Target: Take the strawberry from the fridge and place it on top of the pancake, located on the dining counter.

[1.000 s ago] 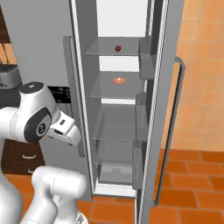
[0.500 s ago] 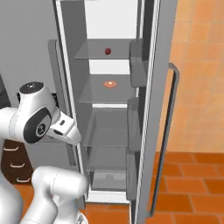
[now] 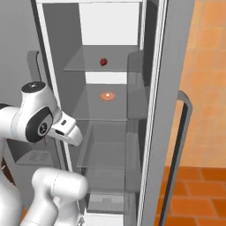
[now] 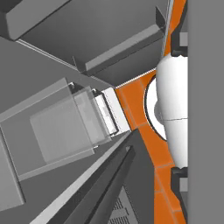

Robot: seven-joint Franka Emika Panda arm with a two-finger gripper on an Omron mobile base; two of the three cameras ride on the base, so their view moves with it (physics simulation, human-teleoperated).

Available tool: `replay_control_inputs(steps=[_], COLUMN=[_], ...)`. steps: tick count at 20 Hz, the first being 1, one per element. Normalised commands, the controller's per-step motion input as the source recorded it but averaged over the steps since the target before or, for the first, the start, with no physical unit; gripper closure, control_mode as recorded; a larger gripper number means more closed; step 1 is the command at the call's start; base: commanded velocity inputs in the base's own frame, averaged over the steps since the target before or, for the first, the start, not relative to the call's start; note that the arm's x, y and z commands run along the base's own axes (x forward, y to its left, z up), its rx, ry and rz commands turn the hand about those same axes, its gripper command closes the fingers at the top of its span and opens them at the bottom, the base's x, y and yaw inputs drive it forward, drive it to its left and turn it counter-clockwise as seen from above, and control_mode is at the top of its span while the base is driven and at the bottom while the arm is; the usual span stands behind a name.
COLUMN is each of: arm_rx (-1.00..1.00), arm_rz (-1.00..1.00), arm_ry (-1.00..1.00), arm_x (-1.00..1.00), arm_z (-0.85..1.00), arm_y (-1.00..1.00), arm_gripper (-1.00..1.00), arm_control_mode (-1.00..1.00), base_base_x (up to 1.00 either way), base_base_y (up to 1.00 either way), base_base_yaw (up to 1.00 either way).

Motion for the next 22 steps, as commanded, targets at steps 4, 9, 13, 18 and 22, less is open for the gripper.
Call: replay_control_inputs(steps=[4,9,13,18,22], arm_rx=[0.00,0.00,0.00,0.00,0.00], arm_rz=[0.00,0.00,0.00,0.00,0.00], arm_ry=[0.00,0.00,0.00,0.00,0.00], arm_x=[0.00,0.00,0.00,0.00,0.00], arm_z=[0.00,0.00,0.00,0.00,0.00], arm_y=[0.00,0.00,0.00,0.00,0.00], arm_gripper=[-1.00,-1.00,-1.00,-1.00,-1.00], arm_control_mode=[1.00,1.00,1.00,1.00,1.00], base_base_x=[0.22,0.23,0.44,0.48,0.16], base_base_y=[-0.38,-0.28,0.00,-0.02,-0.26], base_base_yaw=[0.11,0.09,0.00,0.01,0.05])
